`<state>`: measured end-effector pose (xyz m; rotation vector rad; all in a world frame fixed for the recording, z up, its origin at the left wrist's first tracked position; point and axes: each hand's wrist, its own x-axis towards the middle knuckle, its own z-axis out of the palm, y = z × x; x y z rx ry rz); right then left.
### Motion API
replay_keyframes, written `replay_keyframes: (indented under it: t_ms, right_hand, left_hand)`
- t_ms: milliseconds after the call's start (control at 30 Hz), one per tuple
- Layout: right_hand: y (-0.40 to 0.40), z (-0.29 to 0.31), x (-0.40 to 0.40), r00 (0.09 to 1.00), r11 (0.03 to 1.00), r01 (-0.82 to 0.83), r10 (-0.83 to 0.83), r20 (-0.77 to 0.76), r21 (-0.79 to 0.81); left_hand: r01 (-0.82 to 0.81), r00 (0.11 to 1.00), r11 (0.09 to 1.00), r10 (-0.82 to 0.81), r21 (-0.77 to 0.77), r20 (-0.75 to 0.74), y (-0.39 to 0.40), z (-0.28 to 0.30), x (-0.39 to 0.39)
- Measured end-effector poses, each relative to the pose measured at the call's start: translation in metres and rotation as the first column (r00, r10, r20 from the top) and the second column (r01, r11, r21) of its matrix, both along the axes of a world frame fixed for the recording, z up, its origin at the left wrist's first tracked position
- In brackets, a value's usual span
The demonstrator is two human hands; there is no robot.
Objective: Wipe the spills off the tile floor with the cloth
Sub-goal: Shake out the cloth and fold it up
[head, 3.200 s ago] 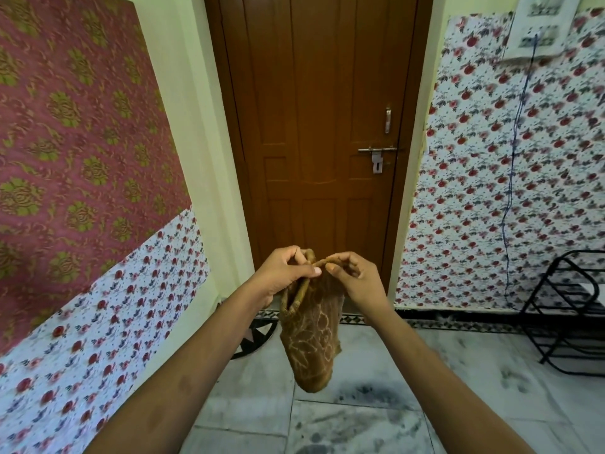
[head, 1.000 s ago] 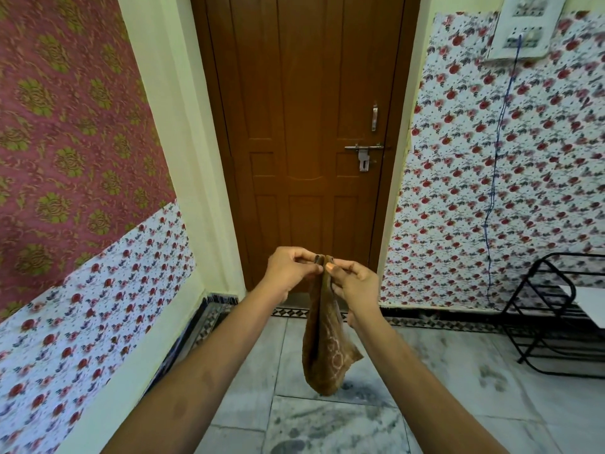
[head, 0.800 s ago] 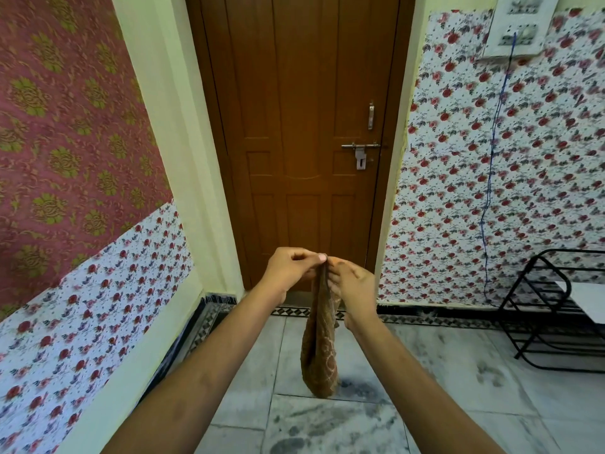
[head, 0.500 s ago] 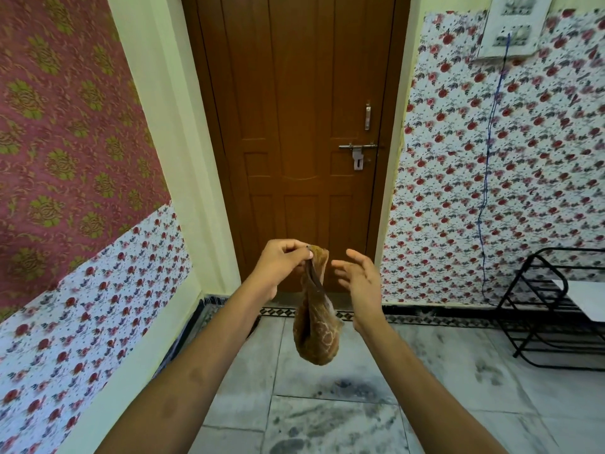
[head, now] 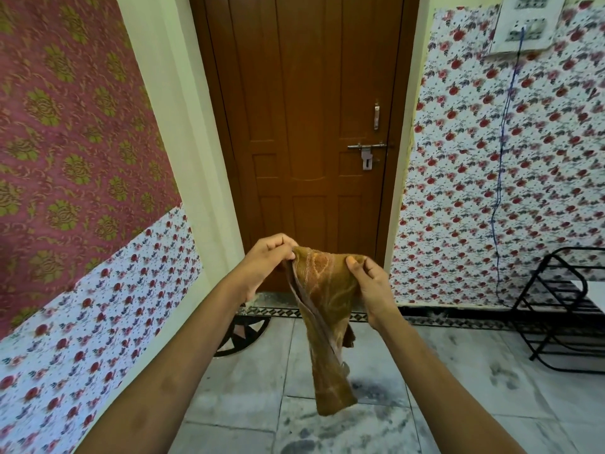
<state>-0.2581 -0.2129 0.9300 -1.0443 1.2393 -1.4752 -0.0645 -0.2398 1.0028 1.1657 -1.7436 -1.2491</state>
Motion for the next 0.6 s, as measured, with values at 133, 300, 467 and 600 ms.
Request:
replay_keyframes:
  t_ms: [133, 300, 467, 600]
  right_hand:
    - [-0.006, 0.022, 0.004, 0.933, 0.950, 0.120, -0.208, -0.294, -0.289]
    - [-0.008, 0.042, 0.013, 0.826, 0.834, 0.163, -0.407, -0.389, -0.527]
    - [-0.010, 0.039, 0.012, 0.831, 0.823, 0.144, -0.403, -0.384, -0.550]
    - [-0.012, 0.033, -0.001, 0.876, 0.872, 0.193, -0.360, -0.321, -0.450]
  left_hand:
    - [0.071, 0.982, 0.997, -0.063, -0.039, 0.180, 0.003, 0.001, 0.004]
    - [0.228, 0.953, 0.971, -0.237, 0.069, 0.189, 0.004, 0.011, -0.003]
    - [0.238, 0.959, 0.971, -0.237, 0.010, 0.154, 0.007, 0.007, -0.027]
    - [0.268, 0.939, 0.962, -0.247, -0.058, 0.239, 0.010, 0.007, -0.040]
